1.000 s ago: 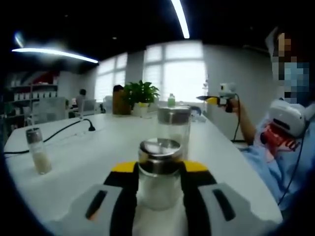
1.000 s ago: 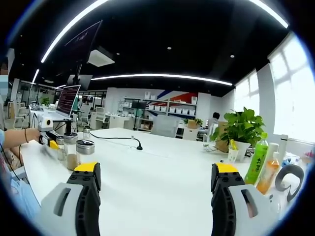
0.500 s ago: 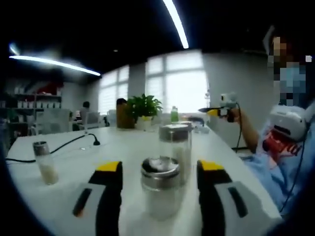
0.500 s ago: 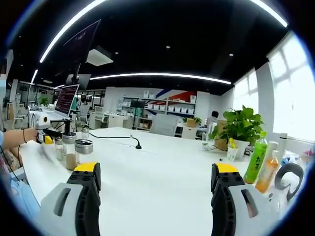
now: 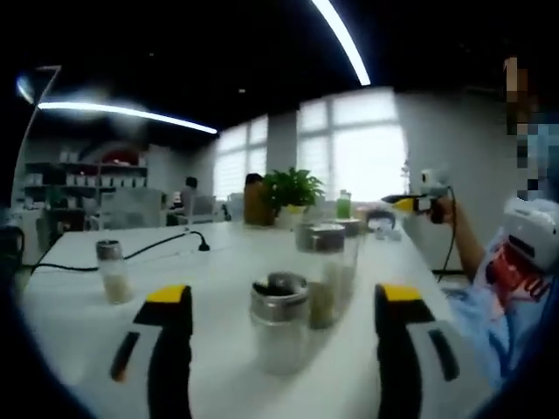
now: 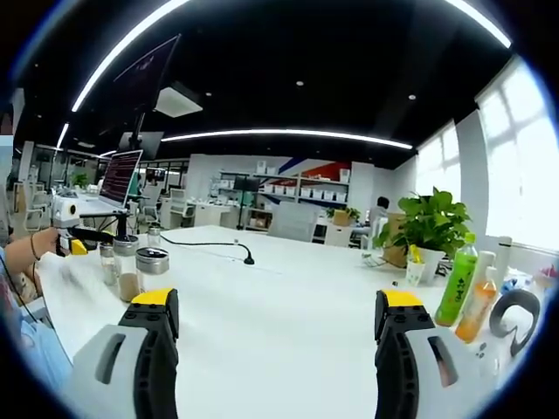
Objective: Rotate the seasoning bottle until the label or dispensing opening points toward the visible target arrow and the bottle remains upright within the marked orientation range
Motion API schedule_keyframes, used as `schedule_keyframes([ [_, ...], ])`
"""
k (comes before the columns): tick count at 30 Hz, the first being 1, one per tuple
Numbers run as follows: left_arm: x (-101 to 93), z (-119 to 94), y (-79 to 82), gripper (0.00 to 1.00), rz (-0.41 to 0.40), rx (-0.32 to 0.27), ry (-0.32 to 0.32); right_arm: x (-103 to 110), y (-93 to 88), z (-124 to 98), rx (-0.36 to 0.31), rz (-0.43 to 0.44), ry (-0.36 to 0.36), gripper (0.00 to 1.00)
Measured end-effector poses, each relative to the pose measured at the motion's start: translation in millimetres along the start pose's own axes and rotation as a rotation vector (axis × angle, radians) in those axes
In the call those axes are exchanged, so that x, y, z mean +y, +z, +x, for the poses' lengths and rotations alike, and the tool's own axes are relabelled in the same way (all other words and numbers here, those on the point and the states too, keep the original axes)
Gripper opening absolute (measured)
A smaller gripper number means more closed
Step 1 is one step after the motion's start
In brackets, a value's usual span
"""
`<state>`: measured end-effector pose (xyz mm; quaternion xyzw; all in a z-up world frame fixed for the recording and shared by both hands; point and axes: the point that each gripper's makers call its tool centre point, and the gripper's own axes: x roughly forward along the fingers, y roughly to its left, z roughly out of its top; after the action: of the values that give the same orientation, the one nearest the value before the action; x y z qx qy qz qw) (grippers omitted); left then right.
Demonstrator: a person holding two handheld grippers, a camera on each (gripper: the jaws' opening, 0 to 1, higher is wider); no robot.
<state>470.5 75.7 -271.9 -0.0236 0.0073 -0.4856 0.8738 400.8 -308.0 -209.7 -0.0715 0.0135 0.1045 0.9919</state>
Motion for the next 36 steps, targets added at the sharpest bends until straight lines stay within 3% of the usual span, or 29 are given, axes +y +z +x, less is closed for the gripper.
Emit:
schedule_keyframes([
  [2,-5.5,-6,5.1,0.92,-0.022,-0.019,0.017,0,-0.6,0,0.003,0.003,0.000,0.96],
  [7,-1.9,-15,5.6,0.99,-0.047,-0.011,0.125,1,-1.2,1,0.005,0.005,0.004,0.96],
  [10,-4.0,-18,12.4,1.00,-0.079,-0.047,0.165,2,-0.9,1,0.003,0.008,0.007,0.96],
  [19,-2.6,-16,10.0,0.99,-0.016,0.001,0.339,4,-0.8,1,0.004,0.004,0.013,0.96],
  [21,-3.2,-14,6.4,0.96,-0.068,-0.014,0.398,3,-0.4,1,0.003,0.002,0.009,0.96],
  [23,-9.9,-11,7.2,0.93,-0.090,-0.046,0.397,3,1.0,0,-0.002,0.002,0.007,0.96],
  [27,7.8,-16,5.0,0.89,-0.031,-0.052,0.519,1,0.1,0,0.001,0.004,0.005,0.96],
  [32,15.1,-14,8.9,0.84,-0.065,-0.104,0.577,2,1.0,-1,-0.002,0.005,0.008,0.96],
  [33,14.7,-11,8.1,0.83,-0.055,-0.100,0.592,3,1.5,-1,-0.003,0.001,0.009,0.96],
  [35,11.2,-4,-4.0,0.83,-0.020,-0.016,0.587,2,3.2,-1,-0.008,-0.004,0.006,0.96],
  [36,9.6,-1,-4.8,0.82,-0.053,-0.033,0.587,1,3.4,-1,-0.009,-0.003,0.005,0.96],
])
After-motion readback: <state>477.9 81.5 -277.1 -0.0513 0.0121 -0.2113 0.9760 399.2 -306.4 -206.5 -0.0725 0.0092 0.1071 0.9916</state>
